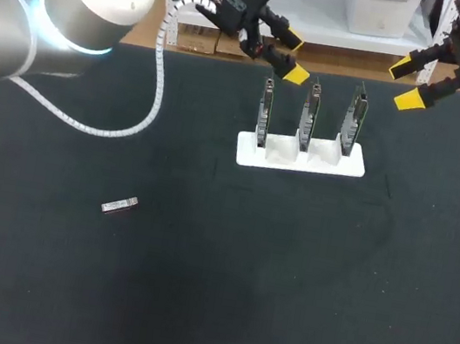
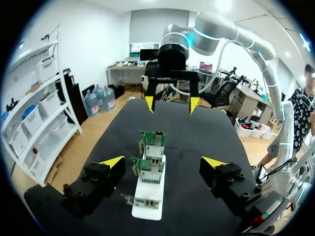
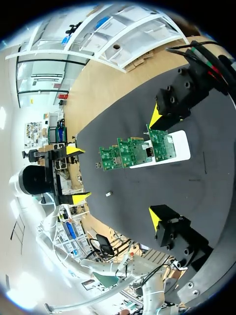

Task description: Pick up the optical module with the left hand, and insert it into the network port with the right hand.

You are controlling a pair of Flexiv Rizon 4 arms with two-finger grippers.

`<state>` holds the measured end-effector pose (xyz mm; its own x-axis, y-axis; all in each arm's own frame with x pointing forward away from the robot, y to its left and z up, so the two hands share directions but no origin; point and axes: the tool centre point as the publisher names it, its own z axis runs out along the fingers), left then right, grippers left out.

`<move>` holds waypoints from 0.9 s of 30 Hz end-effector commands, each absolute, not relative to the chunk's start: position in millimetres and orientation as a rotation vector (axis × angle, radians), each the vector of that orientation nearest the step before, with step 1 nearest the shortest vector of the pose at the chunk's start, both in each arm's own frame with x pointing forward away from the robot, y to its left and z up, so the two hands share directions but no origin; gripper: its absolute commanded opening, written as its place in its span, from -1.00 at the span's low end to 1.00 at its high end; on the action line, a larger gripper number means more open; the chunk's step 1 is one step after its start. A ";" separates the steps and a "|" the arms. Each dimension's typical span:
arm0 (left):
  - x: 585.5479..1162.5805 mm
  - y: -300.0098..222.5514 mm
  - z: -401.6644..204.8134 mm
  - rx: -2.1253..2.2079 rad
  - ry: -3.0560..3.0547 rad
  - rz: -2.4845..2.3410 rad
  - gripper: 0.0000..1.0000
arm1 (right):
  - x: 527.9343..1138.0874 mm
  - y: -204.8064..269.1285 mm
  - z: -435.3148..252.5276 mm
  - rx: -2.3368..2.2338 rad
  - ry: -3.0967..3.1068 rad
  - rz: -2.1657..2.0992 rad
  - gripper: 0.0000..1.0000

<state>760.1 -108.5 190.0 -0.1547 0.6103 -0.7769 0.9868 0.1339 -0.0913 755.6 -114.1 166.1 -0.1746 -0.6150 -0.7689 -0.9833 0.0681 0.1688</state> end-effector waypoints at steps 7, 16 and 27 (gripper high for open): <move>721.9 -70.6 224.7 1.525 2.004 -0.574 1.00 | 754.0 -113.9 166.2 -1.583 1.844 0.942 1.00; 692.1 -33.9 227.2 1.529 2.222 -0.403 1.00 | 754.0 -113.9 166.2 -1.583 1.844 0.942 1.00; 655.2 9.4 206.6 1.549 2.408 -0.315 1.00 | 754.0 -113.9 166.2 -1.583 1.844 0.942 1.00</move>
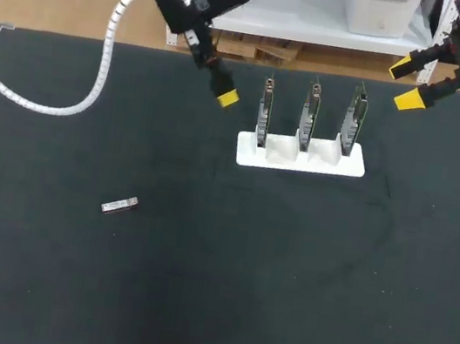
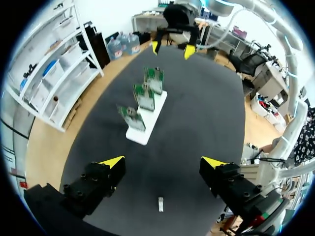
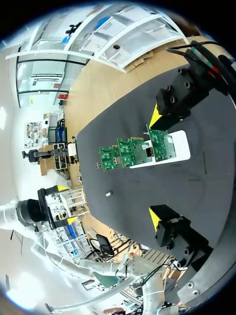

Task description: Pick up the optical module with the left hand, and insert it into the network port with the right hand.

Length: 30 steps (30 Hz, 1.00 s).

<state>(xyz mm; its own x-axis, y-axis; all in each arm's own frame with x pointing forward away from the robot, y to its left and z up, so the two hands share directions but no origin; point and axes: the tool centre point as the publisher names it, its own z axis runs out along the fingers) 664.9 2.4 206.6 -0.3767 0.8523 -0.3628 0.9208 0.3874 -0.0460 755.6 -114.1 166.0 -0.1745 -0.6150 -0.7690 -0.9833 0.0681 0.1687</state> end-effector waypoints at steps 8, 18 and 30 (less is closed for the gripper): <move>633.7 43.7 177.3 1.544 2.546 -0.356 1.00 | 754.0 -113.9 166.2 -1.583 1.844 0.942 1.00; 598.8 84.6 143.9 1.525 2.709 -0.351 1.00 | 754.0 -113.9 166.2 -1.583 1.844 0.942 1.00; 572.2 101.3 107.2 1.495 2.785 -0.358 1.00 | 754.0 -113.9 166.2 -1.583 1.844 0.942 1.00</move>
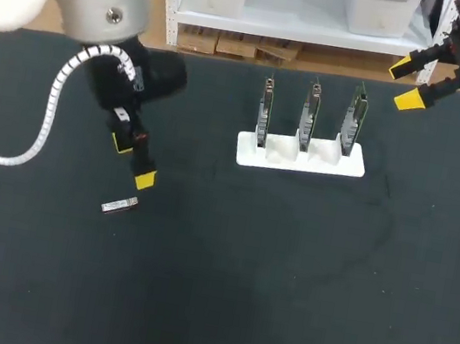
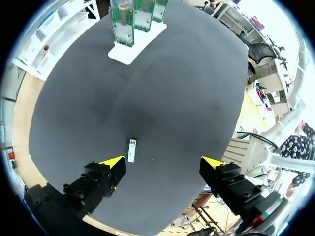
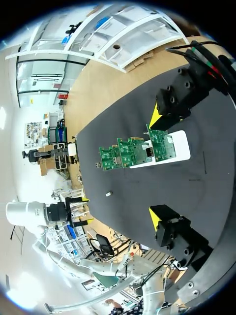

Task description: Pick up the optical module with the left hand, and insert it into the network port with the right hand.

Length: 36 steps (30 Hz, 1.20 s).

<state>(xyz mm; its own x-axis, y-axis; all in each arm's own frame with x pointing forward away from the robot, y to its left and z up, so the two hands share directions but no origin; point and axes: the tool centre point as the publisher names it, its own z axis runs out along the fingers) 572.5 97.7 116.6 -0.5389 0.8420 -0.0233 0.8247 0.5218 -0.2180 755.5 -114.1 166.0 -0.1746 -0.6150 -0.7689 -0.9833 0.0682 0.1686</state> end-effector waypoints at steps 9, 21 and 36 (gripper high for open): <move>572.2 101.3 107.2 -1.458 -2.716 0.349 1.00 | 754.0 -113.9 166.2 -1.583 1.844 0.942 1.00; 572.2 101.3 107.2 -1.458 -2.716 0.349 1.00 | 754.0 -113.9 166.2 -1.583 1.844 0.942 1.00; 576.4 95.4 80.9 -1.692 -2.591 0.110 1.00 | 754.0 -113.9 166.2 -1.583 1.844 0.942 1.00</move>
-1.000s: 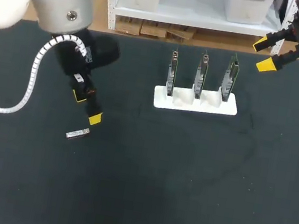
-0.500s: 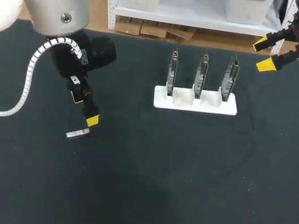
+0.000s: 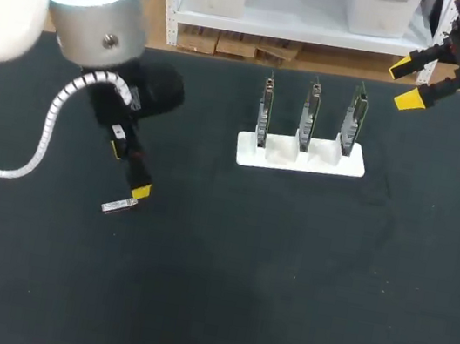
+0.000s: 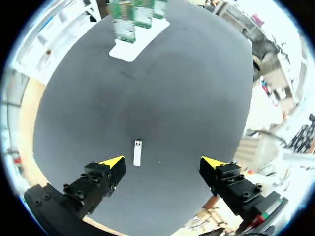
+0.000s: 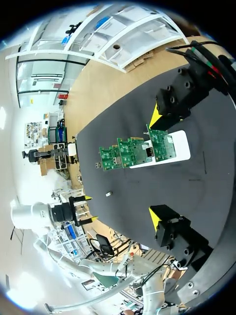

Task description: Pick up the optical module with the left hand, and insert it into the network port with the right hand.

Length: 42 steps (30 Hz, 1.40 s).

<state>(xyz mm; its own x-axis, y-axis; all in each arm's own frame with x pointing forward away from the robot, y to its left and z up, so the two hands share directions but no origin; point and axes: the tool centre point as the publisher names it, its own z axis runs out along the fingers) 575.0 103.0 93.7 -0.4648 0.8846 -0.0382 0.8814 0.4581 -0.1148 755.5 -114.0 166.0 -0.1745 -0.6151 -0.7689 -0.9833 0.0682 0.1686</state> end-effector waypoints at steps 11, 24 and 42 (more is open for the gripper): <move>567.1 120.7 55.0 -1.705 -2.548 0.015 1.00 | 754.0 -113.9 166.2 -1.583 1.844 0.942 1.00; 567.3 165.9 21.0 -1.569 -2.590 0.051 1.00 | 754.0 -113.9 166.2 -1.583 1.844 0.942 1.00; 574.6 161.1 10.1 -1.663 -2.587 -0.016 1.00 | 754.0 -113.9 166.2 -1.583 1.844 0.942 1.00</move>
<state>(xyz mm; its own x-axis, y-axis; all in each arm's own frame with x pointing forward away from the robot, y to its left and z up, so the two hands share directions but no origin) 574.6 163.0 12.7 -0.4125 0.9089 0.0616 0.9094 0.4148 -0.0300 755.5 -114.1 166.0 -0.1745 -0.6150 -0.7690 -0.9833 0.0683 0.1686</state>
